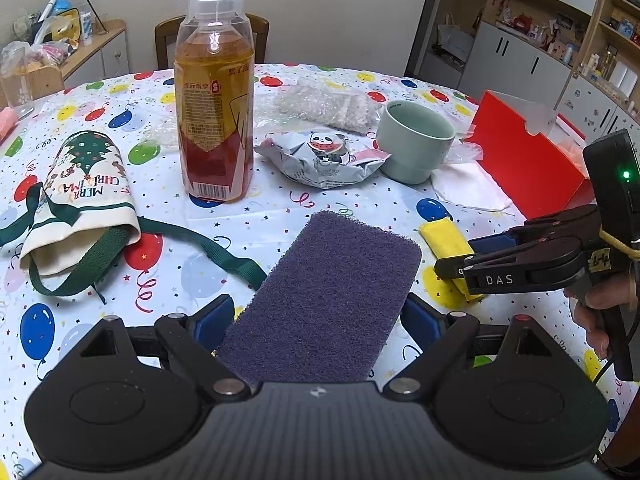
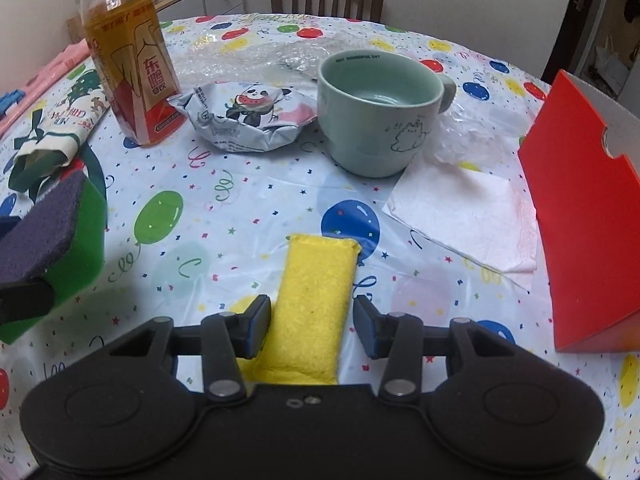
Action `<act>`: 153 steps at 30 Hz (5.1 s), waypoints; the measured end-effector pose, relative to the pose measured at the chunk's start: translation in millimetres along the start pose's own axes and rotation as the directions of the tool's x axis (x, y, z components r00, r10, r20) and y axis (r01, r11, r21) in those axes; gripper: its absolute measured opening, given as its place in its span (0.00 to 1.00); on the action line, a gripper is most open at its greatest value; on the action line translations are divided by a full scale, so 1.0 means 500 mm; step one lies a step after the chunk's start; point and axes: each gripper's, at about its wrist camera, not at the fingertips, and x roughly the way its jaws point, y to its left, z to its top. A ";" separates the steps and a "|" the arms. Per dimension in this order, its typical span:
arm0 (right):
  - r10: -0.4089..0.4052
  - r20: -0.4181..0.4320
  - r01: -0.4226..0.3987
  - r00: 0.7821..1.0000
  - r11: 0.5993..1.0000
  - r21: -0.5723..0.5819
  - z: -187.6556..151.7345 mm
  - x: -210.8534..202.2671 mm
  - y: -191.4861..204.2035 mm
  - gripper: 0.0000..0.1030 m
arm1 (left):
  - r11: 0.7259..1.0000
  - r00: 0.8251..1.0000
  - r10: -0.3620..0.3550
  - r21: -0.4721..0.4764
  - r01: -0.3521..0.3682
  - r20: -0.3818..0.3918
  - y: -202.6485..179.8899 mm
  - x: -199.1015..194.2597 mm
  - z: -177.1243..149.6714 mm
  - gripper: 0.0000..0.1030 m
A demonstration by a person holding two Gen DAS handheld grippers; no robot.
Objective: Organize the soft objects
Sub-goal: 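Lift and carry both sponges with both grippers over the red box, then open the right gripper to drop the yellow sponge while the left gripper lowers the purple sponge into the box, then move both tools away from the box toward the items on the table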
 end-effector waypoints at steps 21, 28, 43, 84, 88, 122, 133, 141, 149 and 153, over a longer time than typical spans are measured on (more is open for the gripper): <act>0.076 0.116 -0.085 0.990 0.993 0.080 0.005 -0.117 -0.071 0.38 | 1.000 0.999 0.006 -0.002 -0.006 0.034 -0.069 -0.009 0.048 0.88; 0.120 0.162 -0.136 0.979 0.987 0.090 0.010 -0.193 -0.131 0.38 | 1.000 0.999 0.002 0.012 -0.003 0.054 -0.143 -0.021 0.094 0.88; 0.074 0.259 -0.114 0.963 0.983 0.145 0.015 -0.301 -0.366 0.38 | 0.994 0.992 -0.063 0.095 0.052 0.108 -0.374 0.007 0.210 0.88; -0.015 0.094 -0.004 0.995 0.979 0.204 0.102 -0.127 -0.779 0.36 | 0.946 0.991 0.092 0.319 -0.056 -0.100 -0.771 0.402 0.372 0.88; 0.004 0.050 -0.012 0.999 0.984 0.177 0.095 -0.100 -0.775 0.25 | 0.937 0.988 0.096 0.347 -0.050 -0.119 -0.779 0.415 0.361 0.88; 0.050 0.140 -0.078 0.989 0.977 0.200 0.072 -0.211 -0.771 0.64 | 0.986 0.987 -0.005 0.165 0.032 -0.158 -0.735 0.365 0.368 0.89; 0.092 0.227 -0.130 0.969 0.979 0.158 0.059 -0.300 -0.723 0.73 | 0.994 0.998 -0.051 0.092 0.054 -0.035 -0.698 0.238 0.350 0.90; 0.130 0.303 -0.167 0.944 0.981 0.099 0.048 -0.355 -0.658 0.80 | 0.997 0.997 -0.048 0.070 0.044 0.061 -0.651 0.135 0.328 0.90; 0.151 0.359 -0.186 0.921 0.980 0.067 0.035 -0.392 -0.583 0.88 | 0.999 0.993 -0.046 -0.018 0.048 0.107 -0.581 0.057 0.301 0.92; 0.171 0.376 -0.202 0.911 0.978 0.043 0.025 -0.402 -0.541 0.94 | 0.998 0.990 -0.042 -0.040 0.048 0.137 -0.540 0.025 0.283 0.94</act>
